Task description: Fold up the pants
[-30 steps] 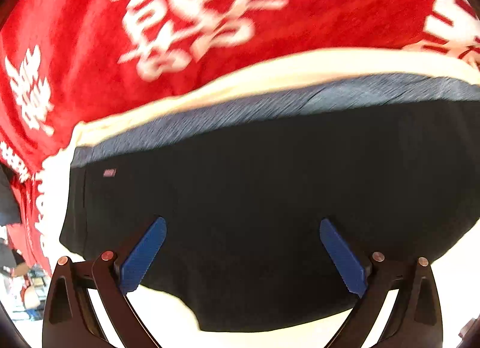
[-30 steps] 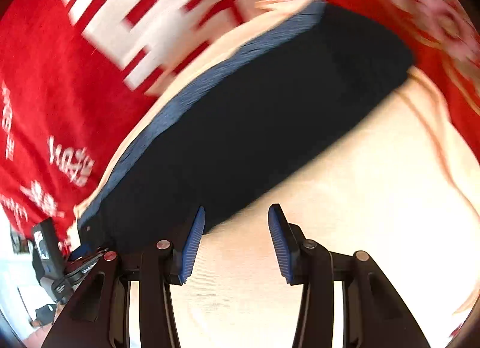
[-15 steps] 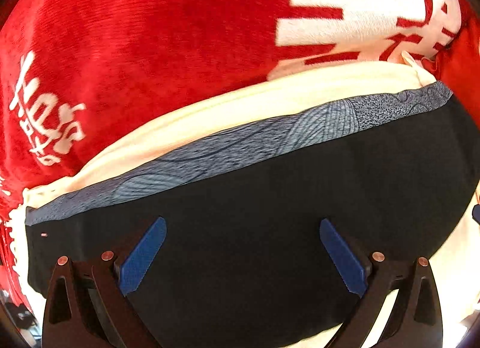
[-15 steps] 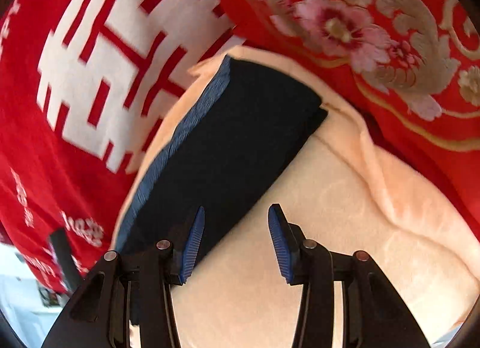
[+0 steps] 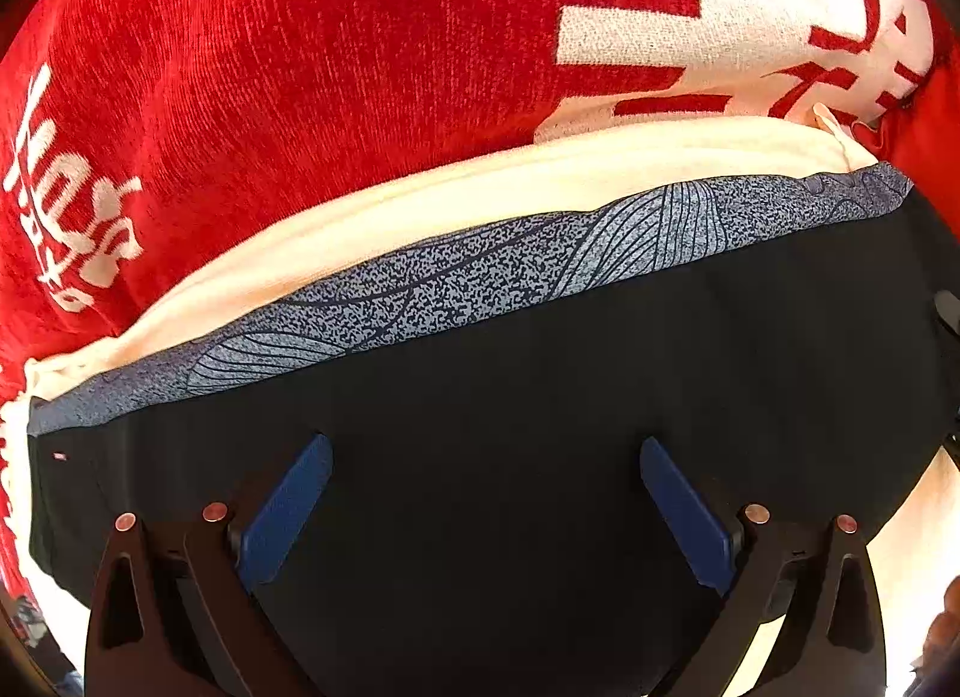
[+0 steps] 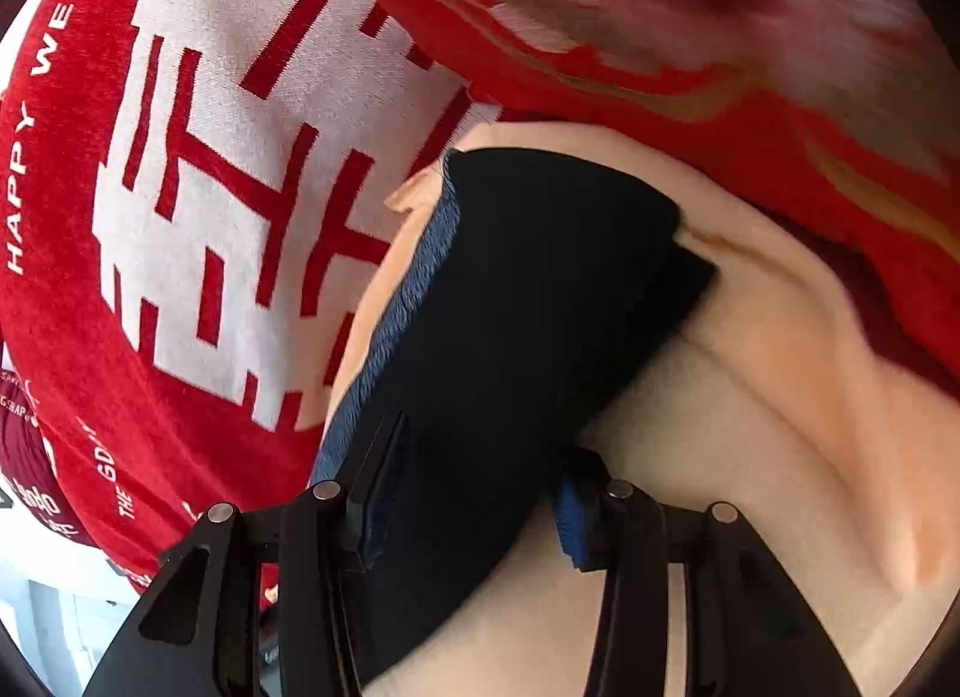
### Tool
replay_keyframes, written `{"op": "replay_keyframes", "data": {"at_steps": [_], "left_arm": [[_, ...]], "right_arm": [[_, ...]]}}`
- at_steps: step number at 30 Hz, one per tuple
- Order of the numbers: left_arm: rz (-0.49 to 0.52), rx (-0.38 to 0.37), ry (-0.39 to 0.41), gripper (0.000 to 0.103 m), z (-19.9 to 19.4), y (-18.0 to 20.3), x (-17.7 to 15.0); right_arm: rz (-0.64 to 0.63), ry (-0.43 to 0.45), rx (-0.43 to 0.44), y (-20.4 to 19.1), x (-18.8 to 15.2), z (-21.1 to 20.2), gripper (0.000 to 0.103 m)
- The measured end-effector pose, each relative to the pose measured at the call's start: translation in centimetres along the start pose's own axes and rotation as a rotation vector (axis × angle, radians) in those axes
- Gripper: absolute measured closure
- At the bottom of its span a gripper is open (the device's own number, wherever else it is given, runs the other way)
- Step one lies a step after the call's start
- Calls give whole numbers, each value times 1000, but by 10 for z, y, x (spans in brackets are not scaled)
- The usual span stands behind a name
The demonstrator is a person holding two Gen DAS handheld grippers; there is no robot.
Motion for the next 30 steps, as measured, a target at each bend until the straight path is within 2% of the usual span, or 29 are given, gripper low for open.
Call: {"op": "replay_keyframes", "data": {"at_steps": [1,2,3,4,5,10,12,13,14,16,18,21,24,26,30], "left_arm": [[-5,-11,-8,0,1,-1,0],[-7,-16,-22,0,1,-3,1],[-9,-16,-33,0,2,-11,1],[-9,-16,-37,5,0,-8,5],[-7,-24,-28,17,-8,-6,9],[21,-148,46,18,-41,29,16],[35,-173,-2,18,-24,54,7],[26,-161,-33,18,-13,61,0],[21,-135,16,18,-10,65,-4],[16,-122,39,18,-14,68,-8],[5,-140,27,18,-15,65,-7],[48,-151,32,18,-18,64,-9],[38,-181,-4,18,-27,49,-7],[4,-197,14,18,-41,25,-10],[-31,-140,55,18,-64,-43,-22]], "right_arm": [[12,-7,2,-1,2,2,53],[29,-20,-5,-1,3,3,59],[55,-37,-22,1,5,2,79],[69,-47,-23,2,6,0,84],[71,-48,-11,0,7,-3,88],[-181,-27,-35,-57,6,-31,89],[-259,-23,-47,-75,3,-35,89],[-297,-29,-51,-85,2,-35,89],[-331,-52,-56,-93,-2,-32,90],[-422,-54,-85,-111,-9,-31,90],[-483,-60,-102,-124,-13,-30,90],[-550,-73,-148,-138,-18,-29,90],[-651,-81,-202,-161,-29,-30,90],[-756,-93,-244,-184,-42,-31,90],[-936,-128,-299,-224,-82,-15,88]]}}
Point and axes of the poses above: each gripper's, at about its wrist camera, not at the fingertips, and z roughly the way its jaws point, y to its right, x to its top, the point moved 3 cm from there along z, roughly the way its jaws point, and after that the axes turned 5 degrees about -z, right-handed, at the moved point
